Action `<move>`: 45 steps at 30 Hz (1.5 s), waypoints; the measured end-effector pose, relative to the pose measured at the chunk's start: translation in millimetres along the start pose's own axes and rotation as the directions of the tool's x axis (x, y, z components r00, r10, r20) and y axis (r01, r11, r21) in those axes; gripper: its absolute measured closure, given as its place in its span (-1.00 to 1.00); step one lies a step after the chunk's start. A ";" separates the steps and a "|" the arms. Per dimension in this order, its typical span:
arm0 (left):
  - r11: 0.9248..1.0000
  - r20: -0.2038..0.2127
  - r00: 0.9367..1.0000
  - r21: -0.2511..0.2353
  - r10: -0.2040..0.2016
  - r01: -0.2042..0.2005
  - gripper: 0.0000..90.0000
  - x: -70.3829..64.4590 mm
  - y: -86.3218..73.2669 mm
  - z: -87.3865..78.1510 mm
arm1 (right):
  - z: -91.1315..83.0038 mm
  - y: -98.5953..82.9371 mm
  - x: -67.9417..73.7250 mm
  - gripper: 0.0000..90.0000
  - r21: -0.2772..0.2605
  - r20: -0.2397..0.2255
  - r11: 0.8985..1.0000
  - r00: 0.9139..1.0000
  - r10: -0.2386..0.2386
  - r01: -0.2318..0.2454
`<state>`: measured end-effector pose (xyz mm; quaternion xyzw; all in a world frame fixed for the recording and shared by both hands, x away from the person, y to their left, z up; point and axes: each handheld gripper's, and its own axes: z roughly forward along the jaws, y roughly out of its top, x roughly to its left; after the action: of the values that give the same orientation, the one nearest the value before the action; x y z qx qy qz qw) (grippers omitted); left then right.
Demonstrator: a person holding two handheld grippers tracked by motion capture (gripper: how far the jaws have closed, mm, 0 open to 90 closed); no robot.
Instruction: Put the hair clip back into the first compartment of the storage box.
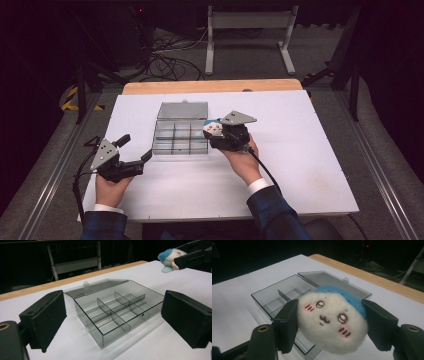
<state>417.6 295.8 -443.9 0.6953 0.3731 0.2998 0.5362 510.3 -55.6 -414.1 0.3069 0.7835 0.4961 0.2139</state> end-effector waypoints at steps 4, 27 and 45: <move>1.000 0.003 1.000 0.004 -0.002 0.002 -0.85 0.6 -0.7 -0.2 | 5.6 3.2 3.0 -0.23 -0.004 -0.003 1.000 1.000 0.004 -0.004; 1.000 0.027 1.000 0.020 -0.005 0.005 -0.85 -2.2 -2.9 2.6 | 34.2 23.9 24.1 -0.23 -0.019 -0.035 1.000 0.999 -0.020 0.019; 1.000 0.027 1.000 0.029 -0.008 0.008 -0.86 -3.7 -6.2 4.5 | 60.9 39.9 38.7 -0.23 -0.029 -0.063 0.999 0.998 -0.019 0.018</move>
<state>418.1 291.2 -451.1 0.7054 0.3730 0.2829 0.5322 532.1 23.3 -404.5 0.2806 0.7857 0.5146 0.1978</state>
